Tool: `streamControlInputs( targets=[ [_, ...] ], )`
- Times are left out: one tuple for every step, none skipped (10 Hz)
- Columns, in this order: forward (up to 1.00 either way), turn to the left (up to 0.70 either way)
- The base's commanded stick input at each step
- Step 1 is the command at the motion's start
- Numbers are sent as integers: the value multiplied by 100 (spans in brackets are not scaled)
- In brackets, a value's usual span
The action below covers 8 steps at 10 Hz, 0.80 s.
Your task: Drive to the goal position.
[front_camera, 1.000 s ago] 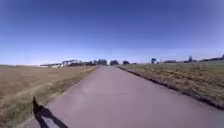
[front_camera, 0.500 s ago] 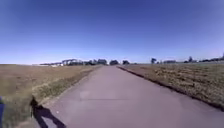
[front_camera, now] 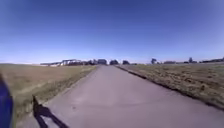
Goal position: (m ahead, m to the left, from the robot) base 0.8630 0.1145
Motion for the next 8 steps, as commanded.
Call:
streamControlInputs(
  targets=[
    [70, 0],
    [70, 0],
    [70, 0],
    [70, 0],
    [70, 0],
    [70, 0],
    [70, 0],
    [70, 0]
  ],
)
